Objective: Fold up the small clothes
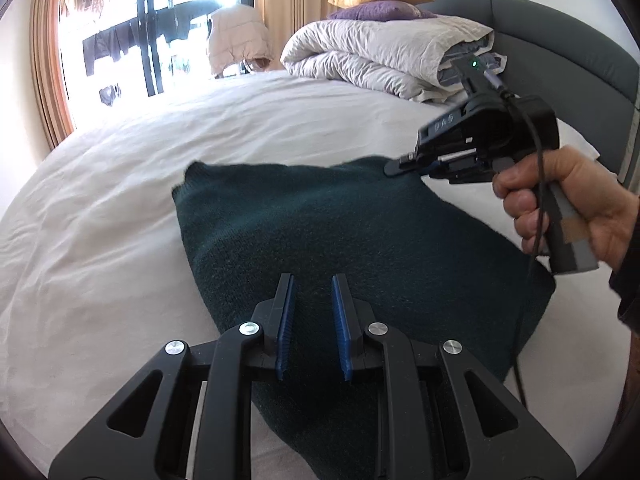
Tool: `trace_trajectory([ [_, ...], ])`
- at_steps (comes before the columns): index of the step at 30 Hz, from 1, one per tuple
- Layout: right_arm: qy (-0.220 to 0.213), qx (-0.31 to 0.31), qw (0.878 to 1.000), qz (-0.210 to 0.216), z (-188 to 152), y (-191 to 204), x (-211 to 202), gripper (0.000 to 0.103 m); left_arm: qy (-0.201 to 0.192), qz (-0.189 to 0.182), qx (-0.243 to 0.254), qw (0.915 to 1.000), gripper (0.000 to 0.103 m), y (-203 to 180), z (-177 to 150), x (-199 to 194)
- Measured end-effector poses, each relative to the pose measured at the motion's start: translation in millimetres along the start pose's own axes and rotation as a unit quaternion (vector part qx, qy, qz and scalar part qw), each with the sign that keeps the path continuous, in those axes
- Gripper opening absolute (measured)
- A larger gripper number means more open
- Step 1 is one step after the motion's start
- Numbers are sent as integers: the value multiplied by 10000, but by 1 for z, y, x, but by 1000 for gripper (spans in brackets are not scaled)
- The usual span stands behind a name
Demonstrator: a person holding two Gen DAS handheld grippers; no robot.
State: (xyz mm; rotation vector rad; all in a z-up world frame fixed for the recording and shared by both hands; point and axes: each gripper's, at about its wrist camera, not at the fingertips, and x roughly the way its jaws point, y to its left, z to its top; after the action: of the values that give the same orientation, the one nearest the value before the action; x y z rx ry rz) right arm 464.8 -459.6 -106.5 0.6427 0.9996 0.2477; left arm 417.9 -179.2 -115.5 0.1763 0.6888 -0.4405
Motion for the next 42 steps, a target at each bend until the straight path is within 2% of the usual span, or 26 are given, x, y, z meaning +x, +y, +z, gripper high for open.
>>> trace_trajectory([
  [2, 74, 8, 10000, -23, -2, -6, 6, 5, -28, 133, 270, 9995, 18, -10, 2, 2],
  [3, 98, 12, 9999, -20, -4, -8, 11, 5, 124, 137, 315, 9993, 18, -13, -1, 12],
  [4, 117, 125, 9998, 43, -5, -15, 16, 3, 290, 101, 303, 9991, 18, -13, -5, 23],
  [7, 46, 307, 9992, 236, -6, -21, 10, 5, 259, -37, 210, 9994, 18, -7, -9, 27],
  [8, 6, 292, 9995, 112, -6, -16, 3, 8, 287, -83, 179, 9994, 18, -6, -9, 27],
  [9, -91, 272, 9995, -113, -8, -6, -9, 22, 298, -122, 145, 9994, 18, -4, -9, 28],
  [10, -258, 257, 9989, -289, -13, 5, -21, 25, 294, -137, 122, 9994, 18, -2, -9, 28],
  [11, -454, 97, 9989, -68, -21, 21, -36, 26, 277, -132, 124, 9995, 18, -2, -10, 27],
  [13, -413, -367, 9962, 673, -44, 51, -50, 29, 264, -90, 168, 9995, 18, -4, -12, 25],
  [15, -142, -693, 9955, 635, -64, 65, -45, 29, 262, -80, 182, 9995, 18, -5, -12, 24],
  [16, 55, -787, 9958, 464, -71, 63, -36, 29, 262, -104, 154, 9995, 18, -3, -12, 20],
  [17, 142, -700, 9970, 300, -75, 54, -31, 25, 241, -158, 98, 9995, 18, -2, -10, 18],
  [18, 194, -489, 9983, 240, -79, 38, -29, 7, 187, -283, -3, 9994, 18, 0, -9, 13],
  [19, 175, -262, 9989, 344, -82, 21, -29, 0, 139, -404, -105, 9990, 18, 7, -7, 8],
  [20, 155, -108, 9989, 433, -85, 7, -31, 0, 70, -381, -160, 9991, 18, 14, -4, 4],
  [22, 92, 53, 9967, 806, -92, -12, -37, 0, 2, -26, -144, 9999, 18, 27, 8, 10],
  [24, 36, -25, 9959, 900, -97, -19, -44, 0, 128, 25, -249, 9996, 18, 36, 15, 25],
  [25, 17, -66, 9957, 928, -100, -22, -46, 0, 171, 53, -143, 9997, 18, 34, 15, 32],
  [27, -54, -76, 9948, 1014, -108, -27, -49, 0, 136, 343, 230, 9991, 18, 20, 10, 35],
  [30, -200, 26, 9921, 1242, -124, -35, -53, 0, 129, 591, 604, 9963, 18, 2, -2, 27],
  [34, -265, -133, 9947, 981, -143, -37, -66, 0, 127, 1067, 1256, 9862, 18, -26, -25, 9],
  [38, -351, -357, 9978, 443, -153, -36, -98, 0, 209, 1103, 1329, 9847, 18, -34, -43, -8],
  [39, -420, -396, 9978, 330, -153, -33, -107, 7, 249, 1101, 1301, 9850, 18, -36, -44, -12],
  [40, -547, -416, 9974, 221, -153, -33, -117, 19, 325, 1085, 1246, 9857, 18, -36, -45, -16],
  [41, -700, -407, 9967, 97, -154, -32, -126, 54, 402, 1072, 1187, 9863, 18, -38, -46, -18],
  [42, -879, -357, 9955, 19, -151, -30, -134, 72, 474, 1028, 1087, 9876, 18, -37, -46, -21],
])
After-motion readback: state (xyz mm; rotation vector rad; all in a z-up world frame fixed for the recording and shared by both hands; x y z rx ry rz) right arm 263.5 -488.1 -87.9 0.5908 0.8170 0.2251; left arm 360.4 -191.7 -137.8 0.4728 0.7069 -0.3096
